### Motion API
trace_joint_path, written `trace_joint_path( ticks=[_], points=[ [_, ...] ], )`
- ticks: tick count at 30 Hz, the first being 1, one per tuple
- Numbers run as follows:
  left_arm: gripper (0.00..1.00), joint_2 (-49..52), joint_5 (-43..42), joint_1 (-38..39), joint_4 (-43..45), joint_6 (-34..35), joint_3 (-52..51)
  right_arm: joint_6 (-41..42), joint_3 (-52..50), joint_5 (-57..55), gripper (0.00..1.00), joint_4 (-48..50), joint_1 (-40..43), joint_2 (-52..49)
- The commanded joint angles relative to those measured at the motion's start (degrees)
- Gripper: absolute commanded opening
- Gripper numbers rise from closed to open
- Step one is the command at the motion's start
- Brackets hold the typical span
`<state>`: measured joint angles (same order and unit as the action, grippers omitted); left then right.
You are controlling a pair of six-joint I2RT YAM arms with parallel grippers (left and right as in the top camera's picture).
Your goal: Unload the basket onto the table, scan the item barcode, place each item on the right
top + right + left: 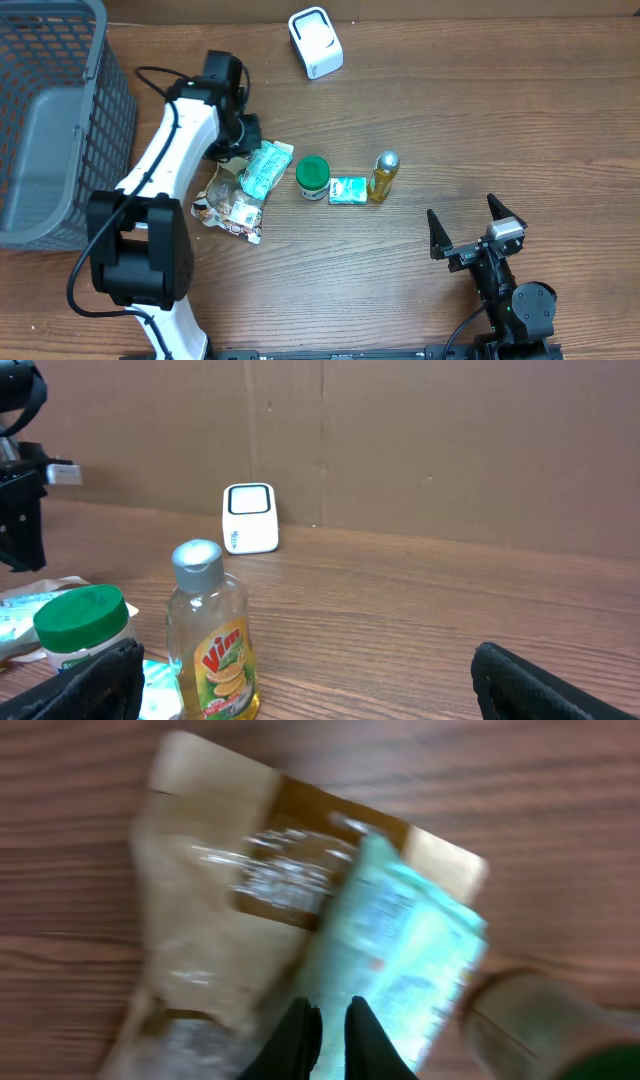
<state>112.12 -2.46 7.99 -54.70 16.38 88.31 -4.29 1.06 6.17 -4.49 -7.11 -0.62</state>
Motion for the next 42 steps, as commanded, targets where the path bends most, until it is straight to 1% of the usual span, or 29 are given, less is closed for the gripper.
trace_joint_path(
  ticks=[1, 6, 9, 11, 16, 19, 22, 24, 27, 31, 33, 36, 42],
  points=[
    [0.06, 0.31, 6.58, -0.98, 0.46, 0.46, 0.15, -0.09, -0.61, 0.33, 1.00, 0.26, 0.11, 0.39],
    [0.05, 0.37, 6.19, -0.11, 2.10, 0.44, -3.63, -0.09, -0.61, 0.35, 1.00, 0.26, 0.11, 0.39],
    [0.04, 0.37, 3.61, 0.66, 2.58, 0.31, -5.88, -0.09, -0.61, 0.33, 1.00, 0.26, 0.11, 0.39],
    [0.05, 0.37, -0.59, 0.96, 1.88, -0.81, -5.99, -0.09, -0.61, 0.35, 1.00, 0.26, 0.11, 0.39],
    [0.04, 0.37, -17.59, 1.03, -0.59, -6.82, -4.48, -0.09, -0.61, 0.35, 1.00, 0.28, 0.11, 0.39],
    [0.05, 0.37, -21.27, 1.03, -2.01, -7.63, -2.91, -0.09, -0.61, 0.35, 1.00, 0.26, 0.11, 0.39],
    [0.06, 0.37, -19.54, 0.94, -3.61, -8.26, -1.60, -0.09, -0.61, 0.33, 1.00, 0.26, 0.11, 0.39],
    [0.07, 0.37, -14.38, 0.92, -4.72, -7.65, -1.05, -0.11, -0.61, 0.33, 1.00, 0.26, 0.11, 0.39],
    [0.08, 0.37, -6.27, 0.94, -6.67, -4.20, -0.76, -0.09, -0.61, 0.33, 1.00, 0.26, 0.11, 0.39],
    [0.10, 0.37, -0.70, 0.94, -9.75, -1.14, -0.79, -0.11, -0.61, 0.35, 1.00, 0.26, 0.11, 0.39],
    [0.10, 0.37, 1.05, 0.94, -11.61, -0.63, -0.92, -0.09, -0.61, 0.33, 1.00, 0.26, 0.11, 0.39],
    [0.11, 0.37, 1.40, 1.01, -12.79, -0.48, -1.75, -0.09, -0.61, 0.33, 1.00, 0.26, 0.11, 0.39],
    [0.11, 0.37, 1.42, 1.05, -10.19, 0.24, -5.84, -0.11, -0.61, 0.33, 1.00, 0.26, 0.11, 0.39]
  ],
)
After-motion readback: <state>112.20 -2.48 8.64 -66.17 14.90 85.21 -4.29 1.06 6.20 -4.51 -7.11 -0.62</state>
